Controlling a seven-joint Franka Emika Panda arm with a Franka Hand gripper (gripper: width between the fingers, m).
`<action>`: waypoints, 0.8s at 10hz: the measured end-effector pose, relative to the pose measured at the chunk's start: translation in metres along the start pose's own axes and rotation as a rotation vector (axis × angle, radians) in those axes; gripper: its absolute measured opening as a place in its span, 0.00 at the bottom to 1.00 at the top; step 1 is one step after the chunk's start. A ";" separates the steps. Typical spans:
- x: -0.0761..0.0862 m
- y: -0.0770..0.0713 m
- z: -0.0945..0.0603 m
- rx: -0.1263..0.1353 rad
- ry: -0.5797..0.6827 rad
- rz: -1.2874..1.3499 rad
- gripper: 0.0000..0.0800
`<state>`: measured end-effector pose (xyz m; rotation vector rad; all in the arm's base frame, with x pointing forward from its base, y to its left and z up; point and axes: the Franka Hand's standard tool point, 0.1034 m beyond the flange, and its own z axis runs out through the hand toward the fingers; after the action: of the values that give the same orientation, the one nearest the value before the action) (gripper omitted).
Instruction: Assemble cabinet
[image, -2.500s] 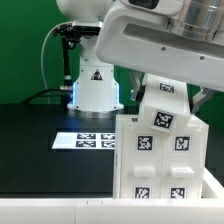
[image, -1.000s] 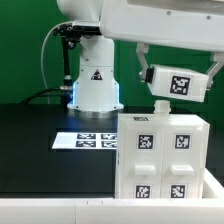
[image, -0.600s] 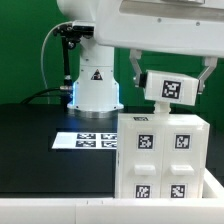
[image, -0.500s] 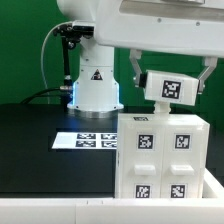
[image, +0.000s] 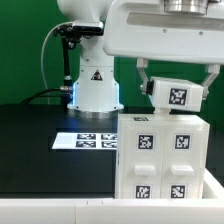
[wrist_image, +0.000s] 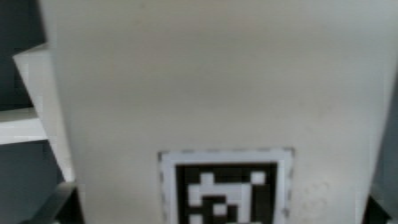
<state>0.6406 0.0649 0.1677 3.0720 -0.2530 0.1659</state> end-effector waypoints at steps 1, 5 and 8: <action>0.000 0.000 0.000 0.000 -0.001 0.000 0.70; 0.000 0.009 0.001 -0.004 0.002 -0.003 0.70; 0.000 0.010 0.009 -0.002 0.026 -0.001 0.70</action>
Offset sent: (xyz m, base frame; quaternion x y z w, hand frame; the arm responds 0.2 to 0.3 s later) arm -0.0109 -0.0188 -0.0003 -0.0039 -0.0001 -0.0178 0.9998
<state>0.6398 0.0549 0.1591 3.0654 -0.2495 0.2053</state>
